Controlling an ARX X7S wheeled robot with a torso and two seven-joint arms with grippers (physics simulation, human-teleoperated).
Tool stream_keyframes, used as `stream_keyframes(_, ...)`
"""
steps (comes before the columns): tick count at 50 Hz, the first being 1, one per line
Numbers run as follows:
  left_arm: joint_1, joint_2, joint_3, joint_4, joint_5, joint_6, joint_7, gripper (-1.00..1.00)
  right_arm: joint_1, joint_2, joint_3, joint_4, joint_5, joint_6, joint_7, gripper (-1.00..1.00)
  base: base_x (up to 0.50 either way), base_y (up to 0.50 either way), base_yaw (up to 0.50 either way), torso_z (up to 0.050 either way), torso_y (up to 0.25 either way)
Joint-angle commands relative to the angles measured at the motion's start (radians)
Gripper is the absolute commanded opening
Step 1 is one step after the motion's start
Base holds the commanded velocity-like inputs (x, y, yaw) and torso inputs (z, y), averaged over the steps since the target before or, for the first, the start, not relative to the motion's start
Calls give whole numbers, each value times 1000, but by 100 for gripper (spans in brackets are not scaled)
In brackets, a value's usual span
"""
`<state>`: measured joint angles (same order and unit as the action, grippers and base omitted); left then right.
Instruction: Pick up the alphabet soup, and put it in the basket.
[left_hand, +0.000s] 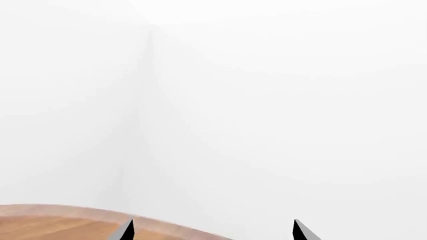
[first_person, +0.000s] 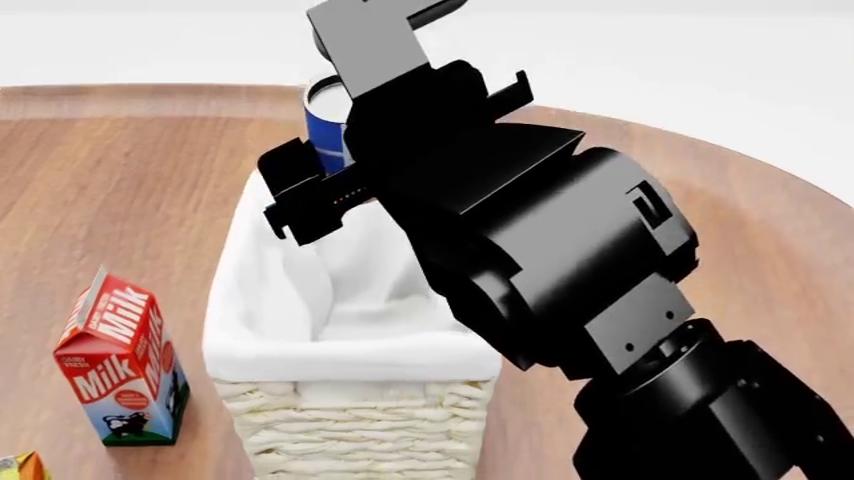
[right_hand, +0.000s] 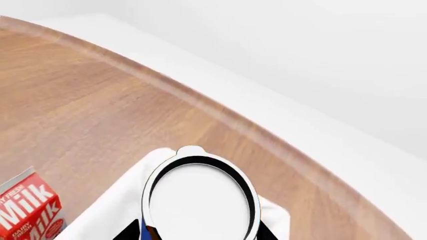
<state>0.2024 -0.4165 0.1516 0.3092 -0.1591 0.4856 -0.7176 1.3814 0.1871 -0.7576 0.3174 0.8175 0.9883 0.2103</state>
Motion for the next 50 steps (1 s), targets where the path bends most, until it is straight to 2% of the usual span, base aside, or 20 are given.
stream_keyframes(1, 0, 3, 1, -2, 14, 3, -5, 100, 14, 6, 1, -17, -32, 5, 0, -100, 0, 0, 0, 0, -88)
stream_keyframes(26, -9, 4, 7, -14, 16, 4, -6, 100, 15, 9, -10, -17, -30, -3, 0, -100, 0, 0, 0, 0, -87)
stream_keyframes(27, -10, -2, 12, -18, -18, 20, 10, 100, 15, 9, -10, -18, -30, -2, 0, -100, 0, 0, 0, 0, -21)
stream_keyframes(50, -10, -5, 17, 3, 18, -23, -3, 100, 17, 3, -7, -49, -7, 14, 18, -100, 0, 0, 0, 0, -1)
